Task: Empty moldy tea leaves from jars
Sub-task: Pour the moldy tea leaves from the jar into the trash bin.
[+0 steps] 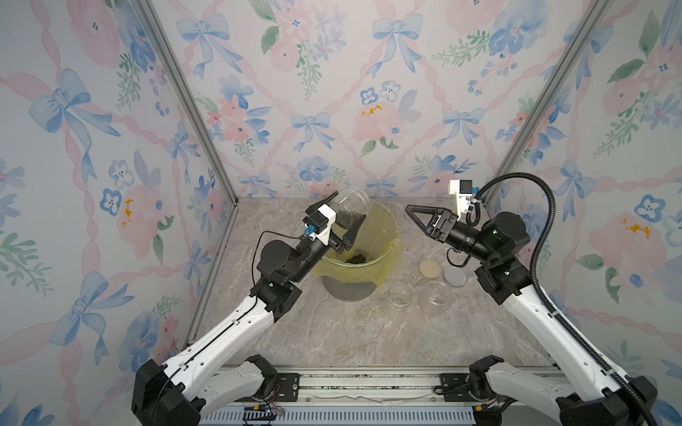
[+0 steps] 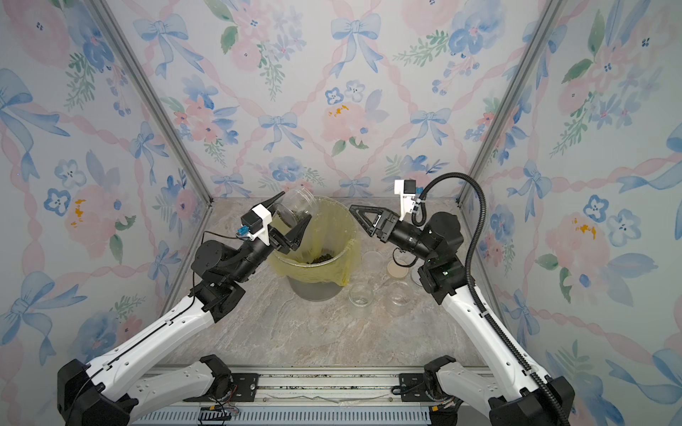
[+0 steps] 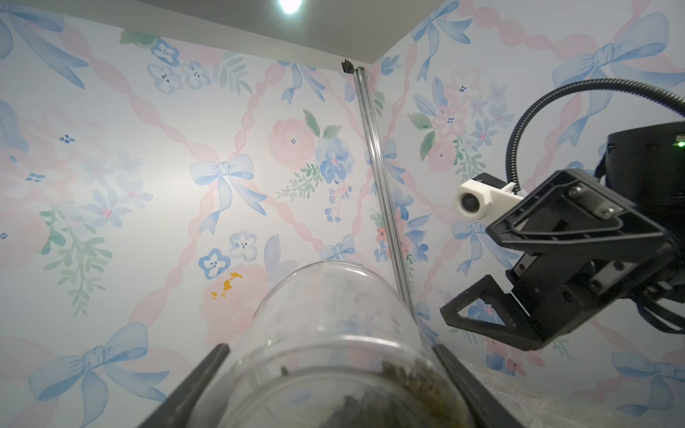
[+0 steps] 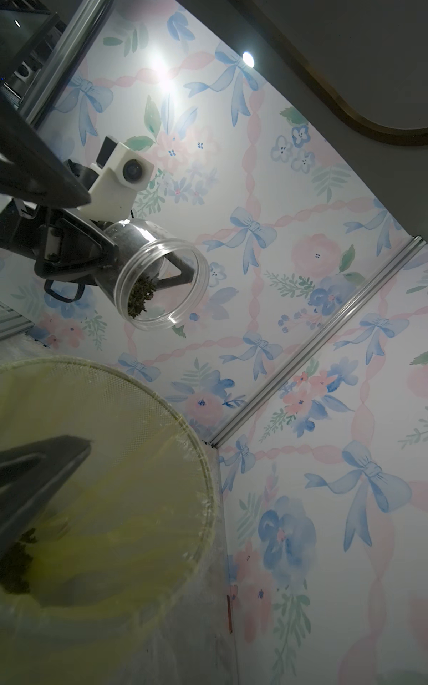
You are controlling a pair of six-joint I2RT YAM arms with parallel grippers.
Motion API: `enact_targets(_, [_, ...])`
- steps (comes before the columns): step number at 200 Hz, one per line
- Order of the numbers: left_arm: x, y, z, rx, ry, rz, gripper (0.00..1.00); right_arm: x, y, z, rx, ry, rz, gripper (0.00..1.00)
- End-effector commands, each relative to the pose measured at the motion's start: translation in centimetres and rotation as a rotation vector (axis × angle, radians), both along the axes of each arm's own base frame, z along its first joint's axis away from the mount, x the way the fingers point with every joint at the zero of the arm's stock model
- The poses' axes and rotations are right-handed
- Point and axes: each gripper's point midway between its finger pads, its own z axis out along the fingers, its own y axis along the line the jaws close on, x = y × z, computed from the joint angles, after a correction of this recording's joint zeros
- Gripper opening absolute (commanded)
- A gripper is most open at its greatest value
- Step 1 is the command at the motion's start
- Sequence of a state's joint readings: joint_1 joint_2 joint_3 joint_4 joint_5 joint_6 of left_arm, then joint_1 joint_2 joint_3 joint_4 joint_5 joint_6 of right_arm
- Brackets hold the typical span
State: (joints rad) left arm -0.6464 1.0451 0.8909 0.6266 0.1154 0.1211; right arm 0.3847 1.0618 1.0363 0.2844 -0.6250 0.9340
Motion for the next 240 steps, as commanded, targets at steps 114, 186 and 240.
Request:
enact_targets(114, [1.1,1.8,-7.4,0.227,0.554,0.103,0.45,0.4,-1.5,-12.0,-0.115,0.1,-0.093,0.96])
enact_targets(186, [1.9,1.5,-10.6,0.343,0.832,0.147,0.44,-0.1,-2.0,-14.5,-0.121,0.13,-0.122,0.97])
enact_targets(240, [3.1,0.9,-13.3,0.467,1.05,0.188,0.43,-0.4,-1.6,-14.7,-0.119,0.136,-0.113,0.97])
